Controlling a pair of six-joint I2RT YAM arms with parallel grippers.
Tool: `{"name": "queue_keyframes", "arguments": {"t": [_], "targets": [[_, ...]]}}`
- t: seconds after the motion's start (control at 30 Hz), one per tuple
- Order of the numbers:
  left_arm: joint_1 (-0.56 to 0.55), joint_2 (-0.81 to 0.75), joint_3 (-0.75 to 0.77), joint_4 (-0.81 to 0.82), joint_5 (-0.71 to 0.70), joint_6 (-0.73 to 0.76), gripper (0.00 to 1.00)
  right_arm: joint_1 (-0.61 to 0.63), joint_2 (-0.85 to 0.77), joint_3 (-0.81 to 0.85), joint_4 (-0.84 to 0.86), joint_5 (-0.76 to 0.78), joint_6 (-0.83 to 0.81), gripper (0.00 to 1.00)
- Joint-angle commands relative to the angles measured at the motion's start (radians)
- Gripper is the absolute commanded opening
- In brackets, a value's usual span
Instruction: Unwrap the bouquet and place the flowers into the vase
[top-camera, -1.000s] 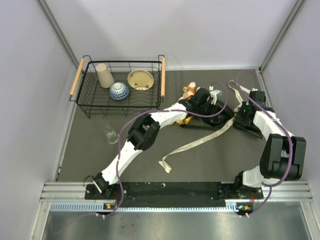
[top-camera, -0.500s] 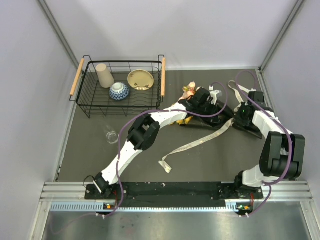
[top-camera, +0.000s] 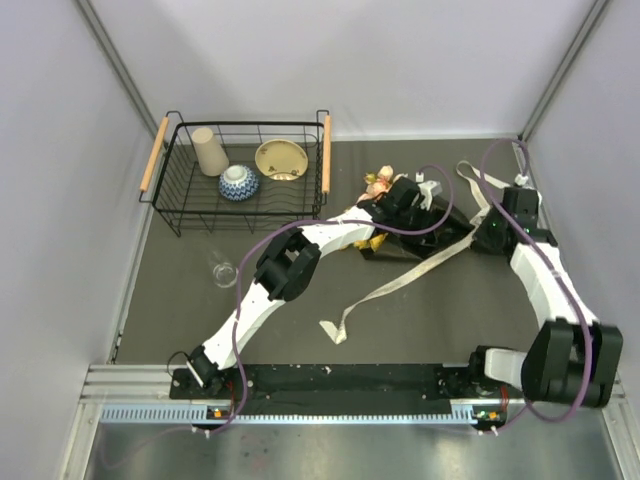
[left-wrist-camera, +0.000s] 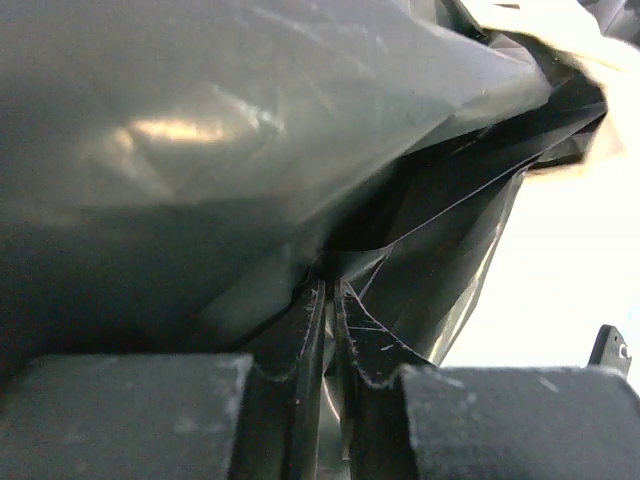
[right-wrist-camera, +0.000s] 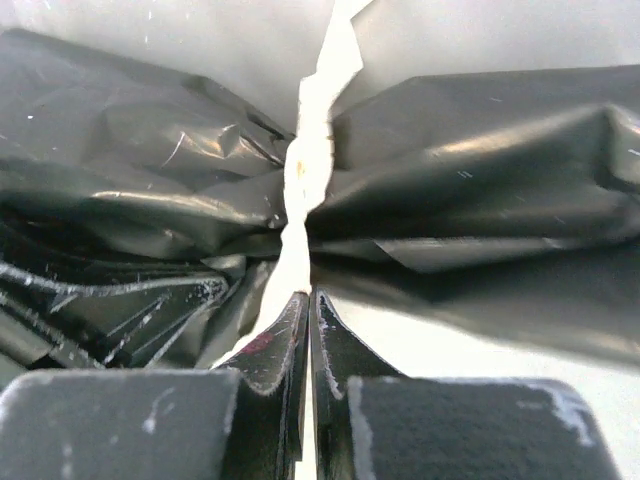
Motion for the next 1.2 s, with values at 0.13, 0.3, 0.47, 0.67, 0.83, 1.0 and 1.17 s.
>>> {"name": "queue_keyframes", "arguments": {"t": [0.13, 0.3, 0.47, 0.67, 0.83, 1.0, 1.17], "targets": [[0.031, 0.012, -0.021, -0.011, -0.062, -0.019, 0.14, -0.011, -0.244, -0.155, 0.036, 0.245, 0.214, 0.00], [0.031, 0.006, -0.029, -0.016, -0.050, -0.006, 0.14, -0.080, -0.278, -0.159, 0.005, 0.239, 0.233, 0.00], [0.030, -0.005, -0.026, -0.016, -0.045, -0.003, 0.14, -0.088, -0.364, -0.076, -0.021, 0.227, 0.173, 0.00], [0.021, -0.025, -0.016, -0.012, -0.036, 0.006, 0.16, -0.088, -0.366, 0.188, -0.151, 0.222, 0.103, 0.00], [0.016, -0.035, -0.013, -0.012, -0.020, 0.010, 0.18, -0.088, -0.320, 0.475, -0.252, 0.204, 0.080, 0.00], [0.011, -0.051, -0.009, -0.009, -0.010, 0.024, 0.20, -0.088, -0.263, 0.763, -0.322, 0.118, 0.072, 0.00], [0.008, -0.089, -0.010, -0.009, 0.004, 0.035, 0.23, -0.088, -0.203, 0.967, -0.346, 0.027, 0.054, 0.00]]}}
